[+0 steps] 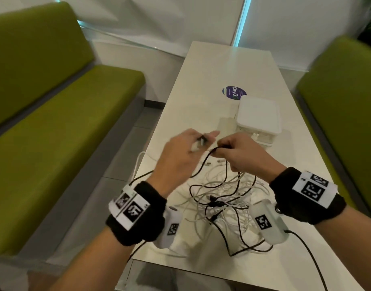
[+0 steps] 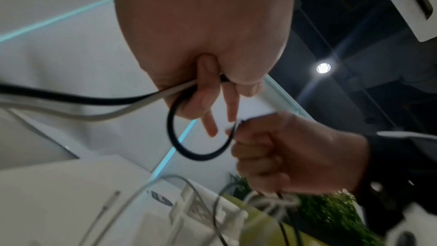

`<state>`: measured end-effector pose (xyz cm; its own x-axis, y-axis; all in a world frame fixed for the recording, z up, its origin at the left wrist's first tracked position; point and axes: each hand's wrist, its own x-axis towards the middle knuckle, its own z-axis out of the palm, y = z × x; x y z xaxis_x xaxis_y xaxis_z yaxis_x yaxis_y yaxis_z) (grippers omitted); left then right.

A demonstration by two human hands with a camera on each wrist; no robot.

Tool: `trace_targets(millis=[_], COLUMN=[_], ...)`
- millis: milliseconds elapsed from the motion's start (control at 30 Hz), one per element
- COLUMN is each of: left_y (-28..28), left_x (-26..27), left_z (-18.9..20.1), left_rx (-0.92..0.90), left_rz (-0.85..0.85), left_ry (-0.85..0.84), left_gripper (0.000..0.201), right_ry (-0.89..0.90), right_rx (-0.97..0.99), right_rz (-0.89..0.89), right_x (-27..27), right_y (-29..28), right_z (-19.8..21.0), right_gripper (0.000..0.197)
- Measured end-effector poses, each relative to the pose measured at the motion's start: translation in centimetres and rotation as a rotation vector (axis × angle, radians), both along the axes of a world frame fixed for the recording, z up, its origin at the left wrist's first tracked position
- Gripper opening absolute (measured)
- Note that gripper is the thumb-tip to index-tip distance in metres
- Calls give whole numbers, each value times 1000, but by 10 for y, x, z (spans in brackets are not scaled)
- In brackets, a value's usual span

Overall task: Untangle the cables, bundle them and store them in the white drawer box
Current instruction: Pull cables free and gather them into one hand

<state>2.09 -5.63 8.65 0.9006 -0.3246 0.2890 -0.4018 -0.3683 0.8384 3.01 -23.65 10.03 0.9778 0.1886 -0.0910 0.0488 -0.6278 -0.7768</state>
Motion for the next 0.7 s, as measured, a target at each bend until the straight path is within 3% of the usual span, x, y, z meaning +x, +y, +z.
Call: trace_targets(millis=[167, 267, 333, 400, 633, 700], left_y=[-15, -10, -4, 2, 47, 56], left_x=[-3, -4, 0, 3, 34, 40], left_z=[-10, -2, 4, 9, 24, 21], left_rx=[450, 593, 584, 483, -482, -618], left_rz=[52, 65, 62, 116, 485, 505], left_ry=[6, -18, -54, -91, 53, 94], left_gripper=[27, 21, 21, 26, 39, 35], right_ry=[-69, 16, 102, 137, 87, 50], right_rx=[-150, -73, 6, 66, 21, 13], right_rz=[49, 49, 60, 72, 134, 122], right_x=[-5, -10, -13, -15, -20, -15], right_y=[3, -1, -4, -6, -7, -8], right_z=[-6, -13, -17, -18, -24, -26], right_gripper=[34, 37, 49, 53, 55, 54])
